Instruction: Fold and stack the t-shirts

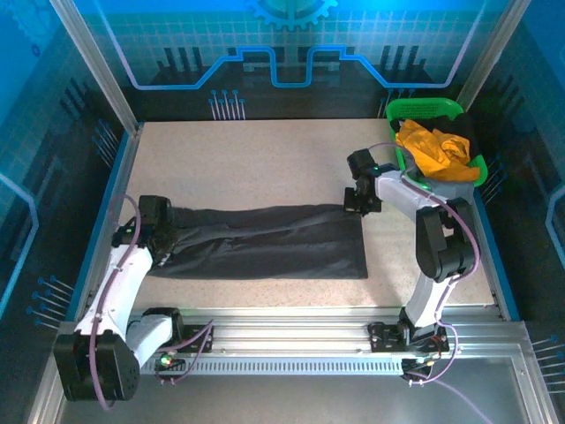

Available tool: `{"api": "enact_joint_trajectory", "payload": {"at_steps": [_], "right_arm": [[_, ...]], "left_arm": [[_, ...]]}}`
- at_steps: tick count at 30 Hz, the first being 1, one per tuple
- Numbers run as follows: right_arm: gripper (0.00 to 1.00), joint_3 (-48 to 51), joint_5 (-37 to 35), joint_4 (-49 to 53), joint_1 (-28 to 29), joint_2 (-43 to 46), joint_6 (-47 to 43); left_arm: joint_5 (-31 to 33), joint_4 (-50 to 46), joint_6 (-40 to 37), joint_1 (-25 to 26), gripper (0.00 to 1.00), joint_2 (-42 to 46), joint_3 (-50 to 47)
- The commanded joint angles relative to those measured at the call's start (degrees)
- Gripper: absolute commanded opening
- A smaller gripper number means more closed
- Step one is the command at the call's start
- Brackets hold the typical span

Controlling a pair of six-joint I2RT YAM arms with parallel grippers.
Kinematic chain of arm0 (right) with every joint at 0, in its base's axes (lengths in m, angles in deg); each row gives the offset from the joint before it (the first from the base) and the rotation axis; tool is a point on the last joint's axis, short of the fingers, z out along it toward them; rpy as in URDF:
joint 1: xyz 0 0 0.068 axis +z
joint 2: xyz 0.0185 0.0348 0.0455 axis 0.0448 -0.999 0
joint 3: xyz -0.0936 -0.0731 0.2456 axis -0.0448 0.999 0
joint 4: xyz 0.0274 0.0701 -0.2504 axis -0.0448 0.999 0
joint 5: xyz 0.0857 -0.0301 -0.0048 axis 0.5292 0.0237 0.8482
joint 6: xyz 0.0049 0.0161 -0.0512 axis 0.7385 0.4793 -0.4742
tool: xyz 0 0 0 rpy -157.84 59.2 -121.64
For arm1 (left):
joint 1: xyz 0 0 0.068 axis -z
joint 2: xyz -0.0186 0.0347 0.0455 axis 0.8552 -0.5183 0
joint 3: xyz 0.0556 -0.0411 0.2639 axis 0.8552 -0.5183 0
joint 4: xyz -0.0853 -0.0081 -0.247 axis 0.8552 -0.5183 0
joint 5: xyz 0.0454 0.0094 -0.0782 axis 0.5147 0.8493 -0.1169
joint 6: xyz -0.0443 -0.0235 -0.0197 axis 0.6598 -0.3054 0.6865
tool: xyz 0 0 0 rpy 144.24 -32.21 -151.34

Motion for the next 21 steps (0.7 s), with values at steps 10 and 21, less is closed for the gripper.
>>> {"api": "enact_joint_trajectory", "payload": {"at_steps": [10,21], "right_arm": [[0.00,6.7,-3.4,1.0,2.4,6.0,1.3],[0.11,10.5,-5.3,2.4,3.4,9.7,3.7]], "left_arm": [[2.9,-1.3,-1.2,-0.2,0.00,-4.8,0.8],[4.5,-1.8,-1.2,-0.2,0.00,-6.2,0.6]]}}
